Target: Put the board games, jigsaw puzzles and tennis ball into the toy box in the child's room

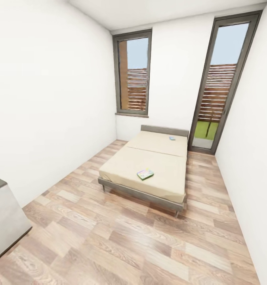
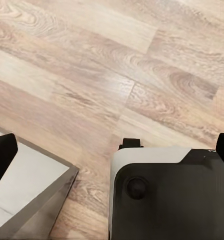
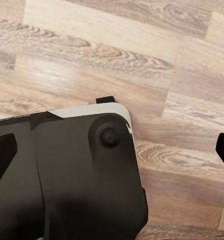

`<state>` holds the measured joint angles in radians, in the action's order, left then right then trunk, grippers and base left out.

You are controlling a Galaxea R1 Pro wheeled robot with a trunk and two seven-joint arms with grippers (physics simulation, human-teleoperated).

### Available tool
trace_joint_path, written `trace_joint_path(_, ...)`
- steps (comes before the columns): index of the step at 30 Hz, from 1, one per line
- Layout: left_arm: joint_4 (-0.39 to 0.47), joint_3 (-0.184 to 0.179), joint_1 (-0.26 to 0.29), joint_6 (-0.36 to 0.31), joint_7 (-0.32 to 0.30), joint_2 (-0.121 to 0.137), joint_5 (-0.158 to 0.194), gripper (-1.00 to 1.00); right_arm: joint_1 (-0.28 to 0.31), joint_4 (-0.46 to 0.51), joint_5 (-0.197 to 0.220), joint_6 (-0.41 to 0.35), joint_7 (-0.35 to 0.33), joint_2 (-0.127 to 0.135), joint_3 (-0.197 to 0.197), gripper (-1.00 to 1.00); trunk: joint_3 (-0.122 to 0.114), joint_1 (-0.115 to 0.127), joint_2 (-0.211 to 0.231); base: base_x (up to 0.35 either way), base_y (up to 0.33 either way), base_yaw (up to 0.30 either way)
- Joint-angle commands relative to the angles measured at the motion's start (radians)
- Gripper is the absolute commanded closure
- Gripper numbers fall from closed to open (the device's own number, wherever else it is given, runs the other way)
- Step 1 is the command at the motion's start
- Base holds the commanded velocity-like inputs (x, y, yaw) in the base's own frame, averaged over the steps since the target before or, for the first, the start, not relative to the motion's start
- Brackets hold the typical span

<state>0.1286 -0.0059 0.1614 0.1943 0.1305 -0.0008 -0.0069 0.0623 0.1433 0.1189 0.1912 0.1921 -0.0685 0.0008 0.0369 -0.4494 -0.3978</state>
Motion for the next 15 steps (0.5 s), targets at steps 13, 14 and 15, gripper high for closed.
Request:
trace_joint_path(13,-0.001,-0.002,0.001,0.004,0.003,0.001,-0.002,-1.00,0.001,0.000,0.010,0.005,0.000,-0.001,0.001,-1.00,0.002,-0.001,-0.002,0.104,-0.225,0.288)
trace_joint_path(14,-0.001,-0.002,0.001,0.004,0.003,0.001,-0.002,-1.00,0.001,0.000,0.010,0.005,0.000,-0.001,0.001,-1.00,0.002,-0.001,-0.002,0.145,-0.292,0.289)
trace_joint_path(15,-0.001,-0.002,0.001,0.004,0.003,0.000,-0.002,-1.00,0.001,0.000,0.010,0.005,0.000,-0.001,0.001,-1.00,0.002,-0.001,-0.002,0.146,-0.282,0.289)
